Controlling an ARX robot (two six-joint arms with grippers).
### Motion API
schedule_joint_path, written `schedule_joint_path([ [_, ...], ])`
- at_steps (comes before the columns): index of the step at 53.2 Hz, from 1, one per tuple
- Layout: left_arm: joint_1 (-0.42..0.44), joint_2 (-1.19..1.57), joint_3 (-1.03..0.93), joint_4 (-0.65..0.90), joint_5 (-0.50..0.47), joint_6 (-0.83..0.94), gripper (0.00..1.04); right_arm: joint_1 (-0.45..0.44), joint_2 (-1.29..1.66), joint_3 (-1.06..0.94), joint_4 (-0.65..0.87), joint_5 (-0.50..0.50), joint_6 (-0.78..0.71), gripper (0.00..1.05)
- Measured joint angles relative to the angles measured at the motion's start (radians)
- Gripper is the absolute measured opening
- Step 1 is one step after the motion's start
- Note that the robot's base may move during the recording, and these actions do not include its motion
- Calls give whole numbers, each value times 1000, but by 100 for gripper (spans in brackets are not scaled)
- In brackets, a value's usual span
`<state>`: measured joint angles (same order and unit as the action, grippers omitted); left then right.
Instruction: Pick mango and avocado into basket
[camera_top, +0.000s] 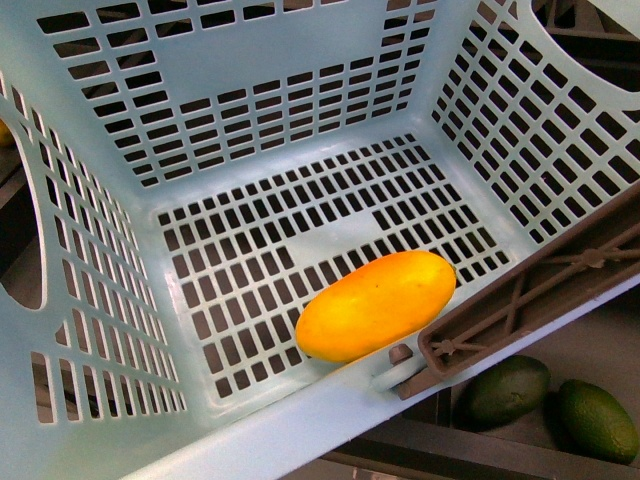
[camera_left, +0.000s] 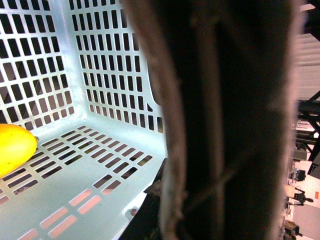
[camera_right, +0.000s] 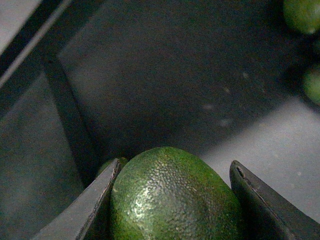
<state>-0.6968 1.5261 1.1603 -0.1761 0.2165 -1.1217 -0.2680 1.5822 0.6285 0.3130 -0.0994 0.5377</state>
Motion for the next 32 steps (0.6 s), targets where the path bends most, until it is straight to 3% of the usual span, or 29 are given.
schedule_joint_path([
  [10, 0, 0, 0, 0, 3, -1, 5, 85, -272, 9, -88, 21, 16, 57],
  [26, 0, 0, 0, 0, 2, -1, 5, 423, -340, 144, -145, 154, 11, 56],
  [32, 0, 0, 0, 0, 2, 0, 5, 493, -317, 175, -143, 172, 8, 56],
])
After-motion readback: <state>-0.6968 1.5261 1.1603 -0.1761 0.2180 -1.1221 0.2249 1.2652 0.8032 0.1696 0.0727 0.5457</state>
